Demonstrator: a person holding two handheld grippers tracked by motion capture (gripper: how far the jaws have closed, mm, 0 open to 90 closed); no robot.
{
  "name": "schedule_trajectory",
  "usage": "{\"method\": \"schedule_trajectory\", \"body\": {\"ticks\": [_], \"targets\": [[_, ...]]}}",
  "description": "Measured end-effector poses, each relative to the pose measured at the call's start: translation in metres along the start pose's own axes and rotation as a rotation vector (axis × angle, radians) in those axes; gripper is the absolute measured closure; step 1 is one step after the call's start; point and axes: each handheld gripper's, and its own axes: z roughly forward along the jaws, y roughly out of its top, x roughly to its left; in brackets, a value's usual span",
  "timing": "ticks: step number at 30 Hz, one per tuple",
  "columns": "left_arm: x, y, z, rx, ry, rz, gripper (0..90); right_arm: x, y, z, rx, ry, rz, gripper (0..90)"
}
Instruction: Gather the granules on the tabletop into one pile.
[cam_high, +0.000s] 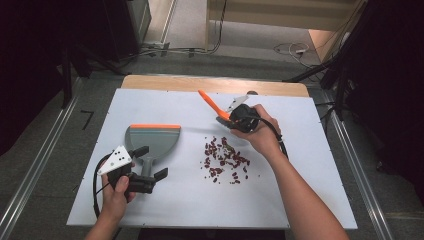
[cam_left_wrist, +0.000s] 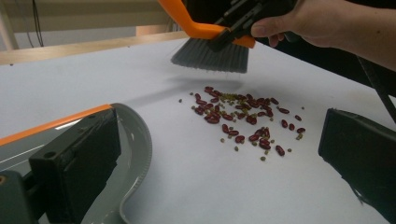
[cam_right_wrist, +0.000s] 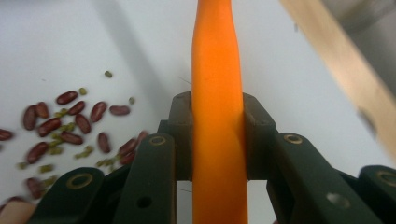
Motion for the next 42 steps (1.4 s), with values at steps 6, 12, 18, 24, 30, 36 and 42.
{"method": "schedule_trajectory", "body": {"ticks": [6,12,18,24,30,36,42], "targets": [[0.001,-0.001,-0.002,-0.002,-0.003,-0.004,0.0,0.006,0.012,0.023,0.004,-0.005,-0.094,69.0],[0.002,-0.001,-0.002,-0.003,0.001,-0.012,0.0,0.022,0.017,0.033,-0.002,0.026,-0.134,69.1],[0.001,-0.001,0.0,0.006,0.0,-0.01,0.0,0.04,0.014,0.029,-0.001,0.032,-0.197,69.0],[0.001,-0.001,-0.001,0.005,0.002,-0.009,0.0,0.048,0.004,0.022,-0.03,0.077,-0.221,68.8],[0.001,-0.001,0.0,0.002,0.006,-0.008,0.0,0.057,0.001,0.015,-0.027,0.12,-0.254,68.6],[0.0,-0.001,0.001,0.007,0.008,-0.006,0.0,0.067,-0.005,0.01,-0.03,0.133,-0.262,68.3],[0.001,-0.001,0.0,0.004,0.01,-0.007,0.0,0.074,-0.011,0.004,-0.034,0.149,-0.27,68.2]]}}
